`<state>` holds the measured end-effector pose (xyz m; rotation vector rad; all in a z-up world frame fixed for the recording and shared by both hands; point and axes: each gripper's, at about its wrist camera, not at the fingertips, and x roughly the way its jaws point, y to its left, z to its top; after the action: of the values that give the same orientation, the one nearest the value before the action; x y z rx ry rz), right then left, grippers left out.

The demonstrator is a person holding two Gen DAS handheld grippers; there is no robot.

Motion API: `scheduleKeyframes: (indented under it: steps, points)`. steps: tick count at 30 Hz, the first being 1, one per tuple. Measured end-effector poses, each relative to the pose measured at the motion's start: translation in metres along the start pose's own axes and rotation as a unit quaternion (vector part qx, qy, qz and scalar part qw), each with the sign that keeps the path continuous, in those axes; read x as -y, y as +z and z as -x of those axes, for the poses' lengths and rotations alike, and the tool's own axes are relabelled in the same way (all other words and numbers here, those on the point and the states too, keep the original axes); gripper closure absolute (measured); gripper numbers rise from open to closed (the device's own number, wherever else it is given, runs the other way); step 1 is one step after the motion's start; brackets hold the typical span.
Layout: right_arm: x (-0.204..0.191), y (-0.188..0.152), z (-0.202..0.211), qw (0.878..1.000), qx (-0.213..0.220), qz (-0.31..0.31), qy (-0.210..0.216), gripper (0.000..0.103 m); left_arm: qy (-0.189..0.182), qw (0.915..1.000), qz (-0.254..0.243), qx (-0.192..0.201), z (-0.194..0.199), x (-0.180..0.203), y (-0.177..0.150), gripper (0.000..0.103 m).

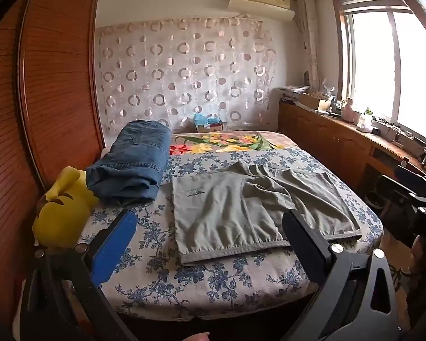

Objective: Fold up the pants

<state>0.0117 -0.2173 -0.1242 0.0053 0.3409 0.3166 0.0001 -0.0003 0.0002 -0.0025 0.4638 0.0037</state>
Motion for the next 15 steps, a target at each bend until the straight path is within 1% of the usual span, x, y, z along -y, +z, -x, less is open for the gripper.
scheduleKeyframes:
  steps: [3,4,9,10,15]
  points:
    - [-0.003,0.001,0.005,1.000,0.003,-0.001,0.001,0.000,0.002,1.0000,0.002,0.004,0.001,0.000,0.000,0.000]
    - [0.001,-0.001,0.001,1.000,-0.002,-0.013,0.003,0.000,0.001,1.0000,0.002,0.004,0.001,0.000,0.000,0.000]
    - [0.001,-0.003,-0.003,1.000,-0.001,-0.011,0.004,0.000,0.003,1.0000,0.000,0.004,0.001,0.000,0.000,0.000]
    - [0.002,-0.001,0.006,1.000,0.002,-0.012,0.005,0.000,0.003,1.0000,0.001,0.004,0.001,0.000,0.000,0.000]
    - [0.002,0.000,0.006,1.000,0.001,-0.010,0.005,0.000,0.003,1.0000,-0.001,0.004,0.001,0.000,0.000,0.000]
